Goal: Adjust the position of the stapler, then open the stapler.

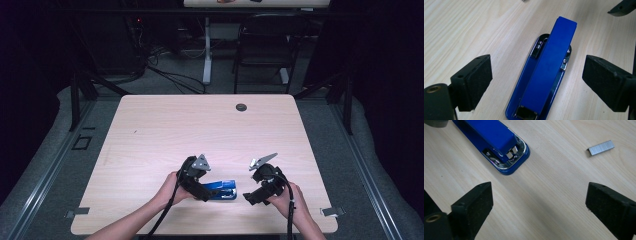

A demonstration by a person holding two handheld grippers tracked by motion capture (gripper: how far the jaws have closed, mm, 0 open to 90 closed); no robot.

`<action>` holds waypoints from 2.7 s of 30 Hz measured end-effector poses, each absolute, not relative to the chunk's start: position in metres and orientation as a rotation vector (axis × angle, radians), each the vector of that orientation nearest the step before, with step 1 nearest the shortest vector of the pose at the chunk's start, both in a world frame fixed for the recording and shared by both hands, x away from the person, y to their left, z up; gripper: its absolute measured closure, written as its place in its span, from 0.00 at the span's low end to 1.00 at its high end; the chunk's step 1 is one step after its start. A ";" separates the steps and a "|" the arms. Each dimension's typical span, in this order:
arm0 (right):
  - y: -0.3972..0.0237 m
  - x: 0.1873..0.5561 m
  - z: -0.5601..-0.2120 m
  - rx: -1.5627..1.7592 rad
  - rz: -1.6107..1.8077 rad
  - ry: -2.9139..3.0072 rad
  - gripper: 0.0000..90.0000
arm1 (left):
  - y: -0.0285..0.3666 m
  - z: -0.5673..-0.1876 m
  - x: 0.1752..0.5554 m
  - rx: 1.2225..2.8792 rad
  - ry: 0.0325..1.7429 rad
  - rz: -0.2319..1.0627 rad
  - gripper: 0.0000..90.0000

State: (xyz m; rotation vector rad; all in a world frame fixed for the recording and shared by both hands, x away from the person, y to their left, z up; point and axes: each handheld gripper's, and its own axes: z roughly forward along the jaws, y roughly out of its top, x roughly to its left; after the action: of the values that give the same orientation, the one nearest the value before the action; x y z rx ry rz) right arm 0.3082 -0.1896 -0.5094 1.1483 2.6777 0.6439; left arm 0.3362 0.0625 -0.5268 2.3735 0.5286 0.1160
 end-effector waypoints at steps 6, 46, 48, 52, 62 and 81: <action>-0.194 0.309 -0.511 1.160 0.649 2.666 0.12 | 0.053 -0.528 0.337 2.373 0.505 0.111 0.15; -0.202 0.305 -0.523 1.271 0.661 2.663 0.18 | 0.011 -0.542 0.343 2.437 0.278 0.055 0.66; -0.203 0.305 -0.522 1.264 0.653 2.661 0.18 | 0.012 -0.542 0.343 2.424 0.255 0.058 0.67; -0.203 0.305 -0.521 1.267 0.670 2.656 0.21 | 0.016 -0.539 0.345 2.410 0.234 0.044 0.68; -0.191 0.317 -0.528 1.435 0.968 2.585 0.84 | 0.023 -0.535 0.344 2.371 0.195 0.041 0.69; -0.174 0.328 -0.549 1.581 1.042 2.577 0.96 | 0.032 -0.530 0.343 2.316 0.162 0.050 0.70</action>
State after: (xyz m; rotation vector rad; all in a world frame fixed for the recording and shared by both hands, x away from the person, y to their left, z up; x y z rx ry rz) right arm 0.3280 -0.1738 -0.5491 1.5809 2.5767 1.0416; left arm 0.3426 0.0323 -0.5295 2.3165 0.1615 0.0498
